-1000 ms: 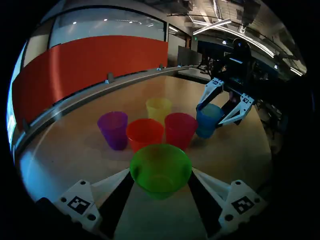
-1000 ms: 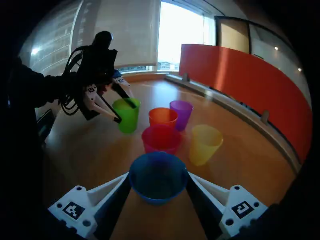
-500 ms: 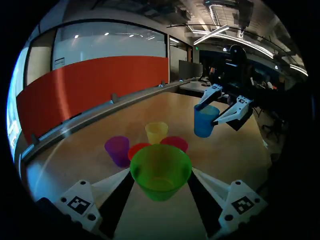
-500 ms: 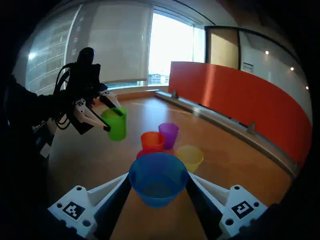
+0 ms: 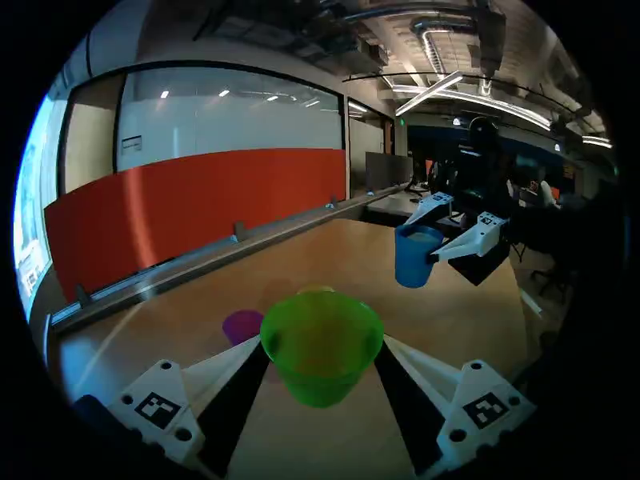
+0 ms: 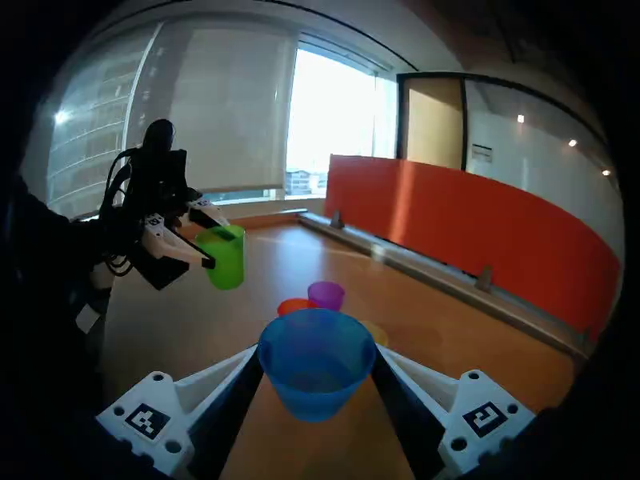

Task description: Pour water

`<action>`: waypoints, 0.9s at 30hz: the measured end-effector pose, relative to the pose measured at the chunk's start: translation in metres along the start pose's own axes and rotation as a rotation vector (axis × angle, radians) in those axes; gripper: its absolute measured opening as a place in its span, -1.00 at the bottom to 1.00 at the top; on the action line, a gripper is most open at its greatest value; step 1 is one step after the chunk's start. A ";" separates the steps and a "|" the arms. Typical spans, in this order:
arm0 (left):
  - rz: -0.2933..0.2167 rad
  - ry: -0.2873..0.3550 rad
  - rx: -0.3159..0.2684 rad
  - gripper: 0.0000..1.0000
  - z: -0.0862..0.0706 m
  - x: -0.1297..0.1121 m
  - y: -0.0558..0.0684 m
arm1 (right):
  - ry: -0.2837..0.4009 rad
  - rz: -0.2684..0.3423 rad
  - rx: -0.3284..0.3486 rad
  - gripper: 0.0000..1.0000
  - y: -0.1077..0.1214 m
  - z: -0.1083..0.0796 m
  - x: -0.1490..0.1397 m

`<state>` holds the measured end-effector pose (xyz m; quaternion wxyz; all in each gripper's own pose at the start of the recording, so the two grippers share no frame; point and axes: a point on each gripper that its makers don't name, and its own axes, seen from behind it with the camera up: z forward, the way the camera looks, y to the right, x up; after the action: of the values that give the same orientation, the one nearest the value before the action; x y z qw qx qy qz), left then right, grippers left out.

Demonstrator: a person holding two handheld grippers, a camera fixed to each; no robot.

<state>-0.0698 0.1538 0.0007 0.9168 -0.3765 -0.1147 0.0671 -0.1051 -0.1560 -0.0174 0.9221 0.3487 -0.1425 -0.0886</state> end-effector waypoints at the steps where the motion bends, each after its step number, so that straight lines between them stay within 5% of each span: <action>1: 0.003 0.009 0.002 0.73 -0.001 0.003 0.001 | 0.008 0.003 -0.003 0.84 0.000 -0.001 0.002; 27: -0.044 0.164 -0.014 0.73 -0.006 0.052 0.016 | 0.175 0.019 -0.005 0.83 -0.001 -0.019 0.060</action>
<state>-0.0186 0.1724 -0.0067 0.9217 -0.3845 -0.0480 0.0150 -0.0427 -0.1606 -0.0197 0.9327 0.3513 -0.0646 -0.0496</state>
